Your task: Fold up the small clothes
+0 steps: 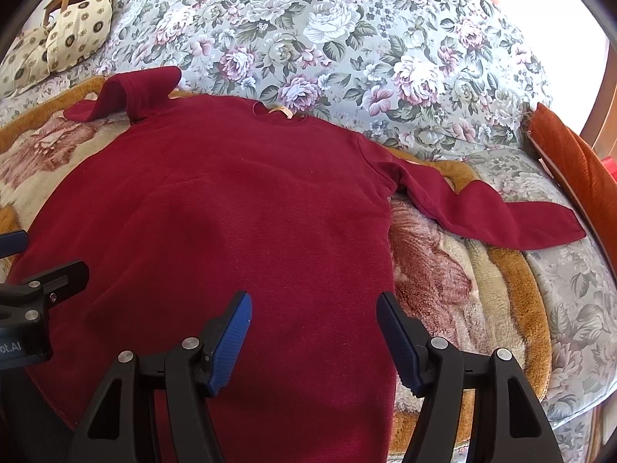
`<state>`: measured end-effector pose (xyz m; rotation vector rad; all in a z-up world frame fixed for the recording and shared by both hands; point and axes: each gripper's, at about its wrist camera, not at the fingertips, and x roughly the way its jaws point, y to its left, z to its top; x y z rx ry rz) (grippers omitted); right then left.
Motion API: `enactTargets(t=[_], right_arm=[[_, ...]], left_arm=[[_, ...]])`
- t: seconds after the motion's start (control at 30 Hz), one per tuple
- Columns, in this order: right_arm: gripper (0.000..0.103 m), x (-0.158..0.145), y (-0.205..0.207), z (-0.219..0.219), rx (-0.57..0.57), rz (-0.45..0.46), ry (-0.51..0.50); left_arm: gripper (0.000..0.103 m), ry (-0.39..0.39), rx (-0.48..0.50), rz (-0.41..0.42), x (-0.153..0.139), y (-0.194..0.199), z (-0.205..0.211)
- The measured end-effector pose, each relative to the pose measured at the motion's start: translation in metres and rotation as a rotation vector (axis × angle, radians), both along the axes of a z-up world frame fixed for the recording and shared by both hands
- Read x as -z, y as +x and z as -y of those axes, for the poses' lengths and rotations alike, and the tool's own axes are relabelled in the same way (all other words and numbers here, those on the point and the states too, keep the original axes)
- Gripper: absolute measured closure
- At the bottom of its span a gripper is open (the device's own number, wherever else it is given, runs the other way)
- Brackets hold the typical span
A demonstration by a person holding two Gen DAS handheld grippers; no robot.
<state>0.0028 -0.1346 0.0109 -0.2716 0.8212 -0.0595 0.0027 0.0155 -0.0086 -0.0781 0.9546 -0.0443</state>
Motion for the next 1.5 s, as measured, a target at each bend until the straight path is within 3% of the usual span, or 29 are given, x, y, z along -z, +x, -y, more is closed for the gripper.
enactTargets(t=[1.5], right_arm=[[0.038,0.0009,-0.001,0.005,0.0,0.007,-0.013]], left_arm=[[0.0,-0.035,-0.006,-0.028,0.0009,0.0022,-0.0029]])
